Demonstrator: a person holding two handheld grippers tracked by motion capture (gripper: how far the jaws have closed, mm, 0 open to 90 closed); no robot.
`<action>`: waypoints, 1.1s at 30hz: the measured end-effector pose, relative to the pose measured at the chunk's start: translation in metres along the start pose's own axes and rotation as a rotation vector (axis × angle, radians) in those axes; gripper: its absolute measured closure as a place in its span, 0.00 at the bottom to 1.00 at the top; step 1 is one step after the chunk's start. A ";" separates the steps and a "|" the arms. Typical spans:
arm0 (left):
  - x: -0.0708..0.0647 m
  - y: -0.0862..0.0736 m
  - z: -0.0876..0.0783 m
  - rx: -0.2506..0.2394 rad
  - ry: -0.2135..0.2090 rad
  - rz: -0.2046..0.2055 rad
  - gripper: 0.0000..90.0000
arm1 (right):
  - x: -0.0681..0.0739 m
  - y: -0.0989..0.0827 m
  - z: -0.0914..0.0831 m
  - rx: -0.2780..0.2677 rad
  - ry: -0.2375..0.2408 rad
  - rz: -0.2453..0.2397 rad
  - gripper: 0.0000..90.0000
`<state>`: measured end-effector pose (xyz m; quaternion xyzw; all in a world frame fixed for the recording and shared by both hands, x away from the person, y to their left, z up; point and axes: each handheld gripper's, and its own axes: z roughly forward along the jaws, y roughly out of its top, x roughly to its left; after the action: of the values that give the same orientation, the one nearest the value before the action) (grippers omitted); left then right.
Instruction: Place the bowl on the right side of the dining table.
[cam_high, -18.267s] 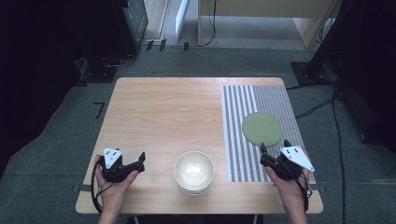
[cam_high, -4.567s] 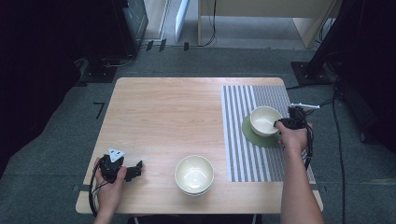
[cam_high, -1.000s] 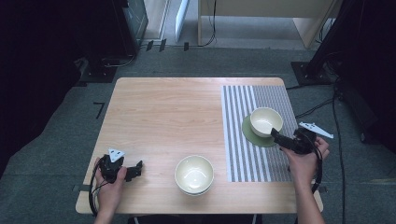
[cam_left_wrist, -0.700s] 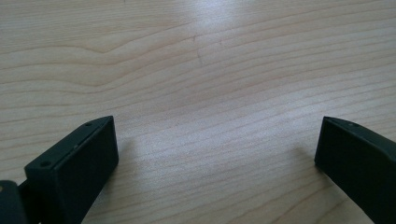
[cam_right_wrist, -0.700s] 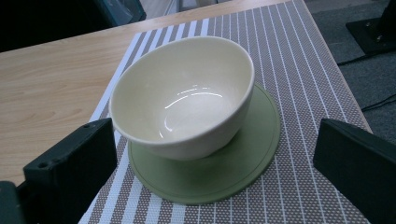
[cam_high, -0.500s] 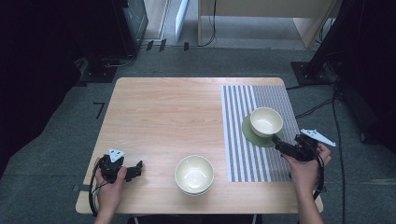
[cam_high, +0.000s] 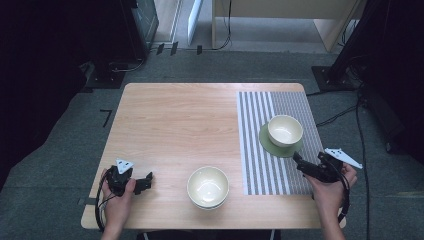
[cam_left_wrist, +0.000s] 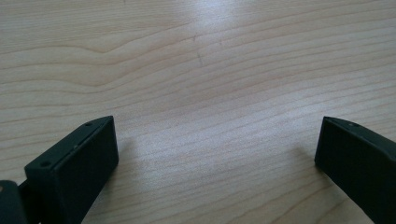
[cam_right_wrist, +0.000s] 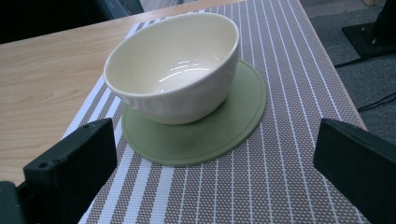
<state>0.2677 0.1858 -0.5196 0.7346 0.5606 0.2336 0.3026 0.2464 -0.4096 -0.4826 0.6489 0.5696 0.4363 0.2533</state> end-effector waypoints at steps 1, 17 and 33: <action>0.000 0.000 0.000 0.000 0.000 0.000 0.00 | -0.001 -0.001 0.000 -0.003 0.000 -0.005 0.00; 0.000 0.000 0.000 0.000 0.000 0.000 0.00 | -0.008 -0.016 -0.011 0.003 -0.017 -0.012 0.00; 0.000 0.000 0.000 0.000 0.000 0.000 0.00 | -0.019 -0.031 -0.019 0.031 -0.035 -0.017 0.00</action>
<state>0.2677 0.1858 -0.5196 0.7345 0.5607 0.2336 0.3027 0.2146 -0.4243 -0.5037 0.6554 0.5774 0.4136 0.2569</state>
